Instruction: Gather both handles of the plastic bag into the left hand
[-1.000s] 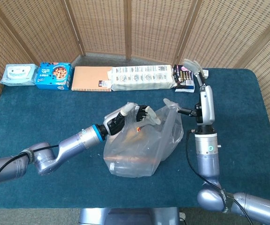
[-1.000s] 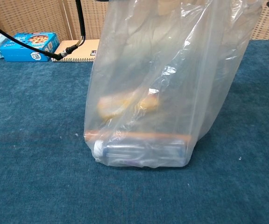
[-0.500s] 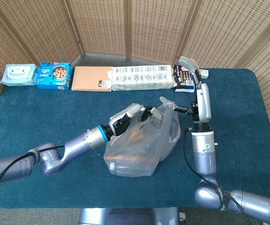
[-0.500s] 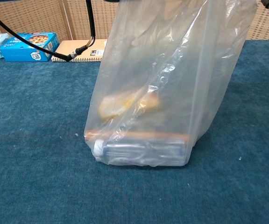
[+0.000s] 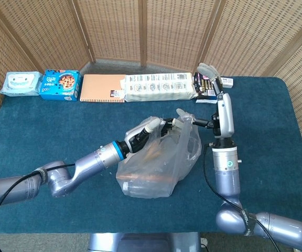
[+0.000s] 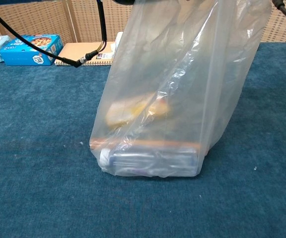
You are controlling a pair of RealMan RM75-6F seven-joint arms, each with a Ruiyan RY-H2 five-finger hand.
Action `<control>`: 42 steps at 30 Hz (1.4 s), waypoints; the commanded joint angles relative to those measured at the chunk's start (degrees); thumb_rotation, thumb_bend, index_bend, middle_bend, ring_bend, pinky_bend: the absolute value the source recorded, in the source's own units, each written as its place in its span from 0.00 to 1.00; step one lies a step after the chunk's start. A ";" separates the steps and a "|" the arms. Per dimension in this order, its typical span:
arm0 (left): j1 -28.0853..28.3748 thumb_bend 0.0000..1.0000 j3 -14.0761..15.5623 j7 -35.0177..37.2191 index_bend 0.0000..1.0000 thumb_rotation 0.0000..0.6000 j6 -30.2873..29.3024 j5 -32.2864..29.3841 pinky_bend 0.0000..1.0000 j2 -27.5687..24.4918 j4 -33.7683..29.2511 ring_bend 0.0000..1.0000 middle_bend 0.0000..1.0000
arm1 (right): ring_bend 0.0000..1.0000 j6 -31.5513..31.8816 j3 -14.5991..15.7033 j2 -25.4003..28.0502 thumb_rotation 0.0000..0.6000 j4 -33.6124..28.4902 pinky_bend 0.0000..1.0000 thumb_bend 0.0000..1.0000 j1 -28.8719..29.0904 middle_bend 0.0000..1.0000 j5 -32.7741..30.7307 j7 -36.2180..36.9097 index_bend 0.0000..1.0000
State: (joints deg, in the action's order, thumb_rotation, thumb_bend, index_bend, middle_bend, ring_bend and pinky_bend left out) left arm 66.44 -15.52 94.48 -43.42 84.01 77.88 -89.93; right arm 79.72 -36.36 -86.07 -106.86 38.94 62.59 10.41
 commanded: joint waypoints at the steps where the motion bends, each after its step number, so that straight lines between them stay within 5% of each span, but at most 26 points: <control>1: 0.23 0.10 -0.20 -0.26 0.26 0.00 0.35 -0.01 0.11 0.27 0.02 0.11 0.21 | 0.03 0.09 0.06 -0.19 1.00 0.04 0.07 0.05 0.23 0.13 -0.03 -0.22 0.17; 42: 1.21 0.10 1.42 4.99 0.27 0.00 0.56 3.20 0.12 -0.99 0.08 0.18 0.22 | 0.02 -2.09 -2.07 -1.20 1.00 6.33 0.05 0.04 4.49 0.12 -5.03 -2.40 0.16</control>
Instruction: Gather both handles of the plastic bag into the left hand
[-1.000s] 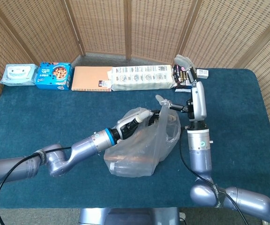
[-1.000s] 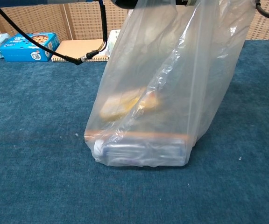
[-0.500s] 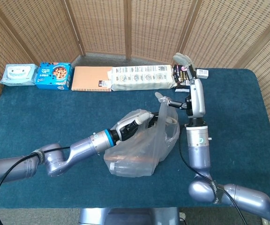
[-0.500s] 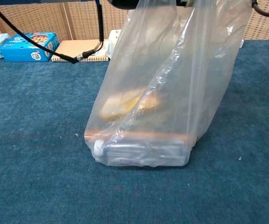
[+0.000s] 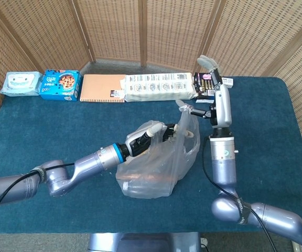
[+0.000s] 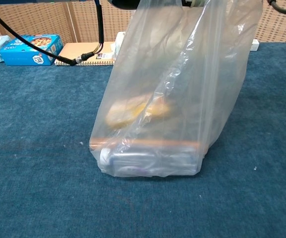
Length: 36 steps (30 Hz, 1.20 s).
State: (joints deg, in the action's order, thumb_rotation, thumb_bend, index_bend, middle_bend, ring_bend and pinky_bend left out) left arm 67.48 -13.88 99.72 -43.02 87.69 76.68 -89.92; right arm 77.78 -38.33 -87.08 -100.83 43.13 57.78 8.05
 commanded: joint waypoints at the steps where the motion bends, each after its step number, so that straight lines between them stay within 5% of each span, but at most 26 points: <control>1: 0.23 0.10 -0.33 -0.42 0.27 0.00 0.22 -0.78 0.12 0.32 0.11 0.18 0.22 | 0.02 -0.20 -0.13 -0.26 1.00 0.42 0.05 0.04 0.42 0.12 -0.32 -0.09 0.16; 11: 0.70 0.10 -0.13 -0.13 0.30 0.00 0.68 -0.58 0.14 0.65 0.42 0.21 0.24 | 0.02 -0.79 0.08 -0.09 1.00 0.44 0.05 0.04 0.69 0.12 -1.11 -0.31 0.16; 18: 0.57 0.10 -0.25 -1.18 0.40 0.00 0.85 -1.60 0.27 0.65 0.46 0.32 0.35 | 0.02 -2.32 1.44 0.96 1.00 -0.83 0.05 0.04 0.59 0.12 -0.58 -0.73 0.16; 36: 0.49 0.10 -0.38 -0.54 0.49 0.00 0.99 -1.06 0.37 -0.06 -0.83 0.41 0.43 | 0.02 -2.63 2.20 0.66 1.00 -0.28 0.04 0.04 1.86 0.12 -2.23 -3.74 0.16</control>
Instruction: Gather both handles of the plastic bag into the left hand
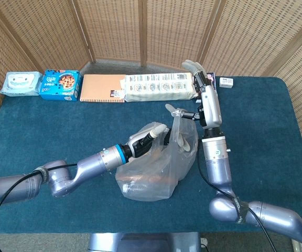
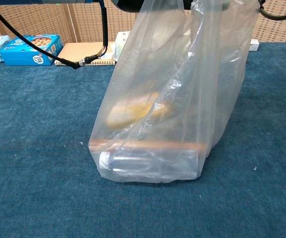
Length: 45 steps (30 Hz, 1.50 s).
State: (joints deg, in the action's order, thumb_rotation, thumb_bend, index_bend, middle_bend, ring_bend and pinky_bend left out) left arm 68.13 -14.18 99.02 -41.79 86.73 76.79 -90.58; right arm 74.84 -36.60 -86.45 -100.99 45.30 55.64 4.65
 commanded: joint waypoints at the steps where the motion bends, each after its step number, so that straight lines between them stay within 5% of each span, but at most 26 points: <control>1: -0.22 0.10 -0.07 0.26 0.49 0.00 -0.29 -0.10 0.38 -0.25 -0.25 0.41 0.44 | 0.02 0.41 0.67 0.09 1.00 -0.23 0.04 0.04 -0.44 0.12 -0.02 -0.48 0.16; 16: -1.44 0.10 -0.51 4.35 0.57 0.00 -0.89 -0.95 0.52 -1.61 -1.16 0.54 0.55 | 0.02 -3.91 0.99 1.71 1.00 3.51 0.04 0.04 0.20 0.12 -3.65 -1.46 0.15; 45: -3.58 0.10 -4.01 4.76 0.57 0.00 1.23 -6.78 0.53 0.76 0.73 0.55 0.56 | 0.02 -10.77 4.31 11.09 1.00 2.03 0.04 0.04 -4.53 0.12 -1.31 4.05 0.14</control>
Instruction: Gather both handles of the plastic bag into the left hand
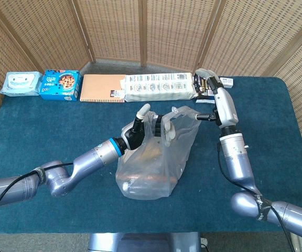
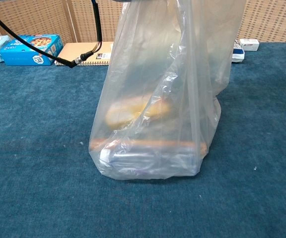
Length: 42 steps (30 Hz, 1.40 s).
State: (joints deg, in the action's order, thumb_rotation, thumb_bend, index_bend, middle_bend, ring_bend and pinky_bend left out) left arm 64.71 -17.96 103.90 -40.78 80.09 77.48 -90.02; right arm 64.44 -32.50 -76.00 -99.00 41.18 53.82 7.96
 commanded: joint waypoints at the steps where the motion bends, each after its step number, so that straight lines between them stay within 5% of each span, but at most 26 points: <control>1: -0.25 0.10 -0.35 -0.12 0.57 0.00 0.31 -0.18 0.53 0.08 0.23 0.55 0.56 | 0.02 -0.57 0.24 0.95 1.00 0.06 0.04 0.04 -0.54 0.12 0.70 1.11 0.14; 22: -1.52 0.10 -2.15 0.88 0.57 0.00 1.84 0.04 0.53 0.34 0.84 0.55 0.56 | 0.02 -2.79 2.39 8.14 1.00 -2.32 0.04 0.04 -4.73 0.12 5.19 7.35 0.13; 42: -1.88 0.10 -3.87 -1.42 0.57 0.00 3.40 -2.07 0.53 1.78 0.88 0.55 0.56 | 0.01 -4.78 4.25 7.41 1.00 -2.24 0.04 0.04 -2.13 0.11 4.75 5.50 0.09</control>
State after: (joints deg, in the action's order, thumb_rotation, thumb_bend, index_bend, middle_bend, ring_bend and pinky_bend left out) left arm 62.89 -21.76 102.57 -37.42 78.11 79.24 -89.18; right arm 59.44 -28.36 -68.87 -100.94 39.32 58.37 13.24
